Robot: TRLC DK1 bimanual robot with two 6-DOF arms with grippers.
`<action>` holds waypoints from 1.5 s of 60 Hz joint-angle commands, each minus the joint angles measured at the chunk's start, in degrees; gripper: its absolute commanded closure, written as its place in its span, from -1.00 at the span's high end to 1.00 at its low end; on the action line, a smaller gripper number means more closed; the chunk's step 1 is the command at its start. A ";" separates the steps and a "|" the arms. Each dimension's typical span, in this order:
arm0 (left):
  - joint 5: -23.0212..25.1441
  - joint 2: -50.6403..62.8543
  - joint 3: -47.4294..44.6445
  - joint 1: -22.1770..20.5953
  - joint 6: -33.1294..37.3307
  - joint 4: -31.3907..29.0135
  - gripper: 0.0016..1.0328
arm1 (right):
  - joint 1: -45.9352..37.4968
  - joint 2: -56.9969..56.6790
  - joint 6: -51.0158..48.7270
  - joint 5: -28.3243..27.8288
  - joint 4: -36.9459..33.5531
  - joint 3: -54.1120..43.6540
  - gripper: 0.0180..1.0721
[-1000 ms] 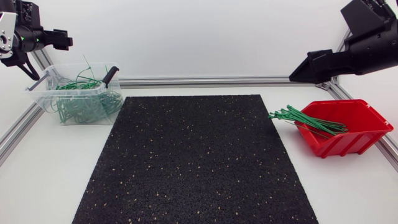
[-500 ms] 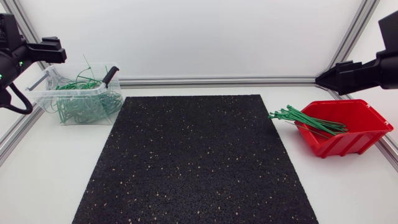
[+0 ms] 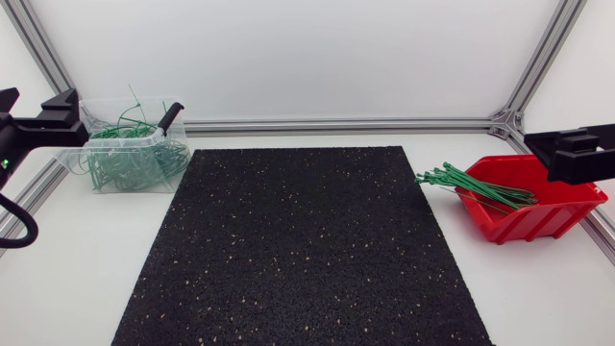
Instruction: Take a green cable tie from the red box, thread the tail through the head to close it, then place it in the transparent bin on the left.
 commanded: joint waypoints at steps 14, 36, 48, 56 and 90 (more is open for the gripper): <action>3.88 -12.93 -10.85 0.67 -0.69 1.40 0.84 | -0.57 -5.52 1.40 0.58 7.76 -9.43 0.93; 3.97 -24.40 -19.30 -0.58 -2.80 -4.08 0.83 | 0.27 -12.89 1.51 1.35 13.70 -18.89 0.93; 3.97 -30.20 -22.95 -1.61 -4.41 -8.71 0.83 | 2.45 -18.25 3.46 3.60 17.02 -24.69 0.93; 3.97 -34.24 -25.50 -2.33 -5.52 -11.92 0.83 | 3.96 -21.97 4.81 5.17 19.33 -28.73 0.93; 3.97 -45.98 -32.91 -4.43 -8.78 -21.28 0.83 | 10.24 -37.41 10.42 11.65 28.90 -45.45 0.93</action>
